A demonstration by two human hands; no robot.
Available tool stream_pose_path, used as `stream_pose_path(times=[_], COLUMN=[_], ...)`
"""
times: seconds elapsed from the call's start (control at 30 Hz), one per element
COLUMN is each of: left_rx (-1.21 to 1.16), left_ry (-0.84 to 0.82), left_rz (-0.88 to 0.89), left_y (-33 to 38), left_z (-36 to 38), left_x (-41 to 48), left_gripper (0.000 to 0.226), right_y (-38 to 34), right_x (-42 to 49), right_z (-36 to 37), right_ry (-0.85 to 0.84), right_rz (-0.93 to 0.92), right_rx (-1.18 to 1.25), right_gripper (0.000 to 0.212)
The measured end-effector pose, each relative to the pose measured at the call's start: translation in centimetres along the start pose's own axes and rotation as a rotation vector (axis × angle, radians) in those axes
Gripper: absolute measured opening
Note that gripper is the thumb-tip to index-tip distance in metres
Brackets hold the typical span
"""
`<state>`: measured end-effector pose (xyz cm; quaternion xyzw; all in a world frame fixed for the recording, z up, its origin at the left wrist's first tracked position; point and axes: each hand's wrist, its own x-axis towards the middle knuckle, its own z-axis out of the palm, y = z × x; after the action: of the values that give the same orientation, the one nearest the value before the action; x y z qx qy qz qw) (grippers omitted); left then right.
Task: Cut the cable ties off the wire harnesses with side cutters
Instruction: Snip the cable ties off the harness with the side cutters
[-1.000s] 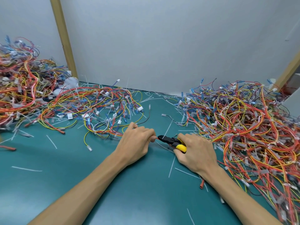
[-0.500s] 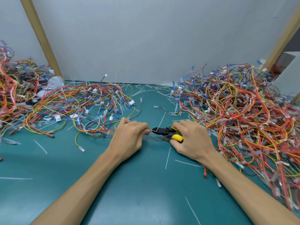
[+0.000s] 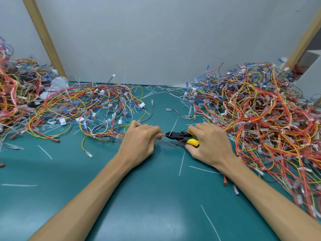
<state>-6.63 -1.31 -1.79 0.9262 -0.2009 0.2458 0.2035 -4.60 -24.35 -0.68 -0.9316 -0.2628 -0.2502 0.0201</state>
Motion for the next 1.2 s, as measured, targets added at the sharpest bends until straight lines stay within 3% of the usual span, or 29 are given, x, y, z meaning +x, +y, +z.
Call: stream_pose_path(times=[0.47, 0.87, 1.2], left_rx=[-0.041, -0.068, -0.073], left_ry=[-0.004, 0.006, 0.018], left_rz=[0.030, 0.061, 0.062], left_y=[0.7, 1.2, 1.2], left_z=[-0.2, -0.1, 0.0], left_x=[-0.1, -0.2, -0.2], left_gripper=[0.022, 0.021, 0.019], right_y=[0.3, 2.1, 2.0], right_x=[-0.4, 0.3, 0.0], right_z=[-0.4, -1.2, -1.0], right_ry=[-0.087, -0.269, -0.244], right_rz=[0.064, 0.072, 0.082], right_rx=[0.057, 0.202, 0.170], right_gripper=[0.028, 0.028, 0.032])
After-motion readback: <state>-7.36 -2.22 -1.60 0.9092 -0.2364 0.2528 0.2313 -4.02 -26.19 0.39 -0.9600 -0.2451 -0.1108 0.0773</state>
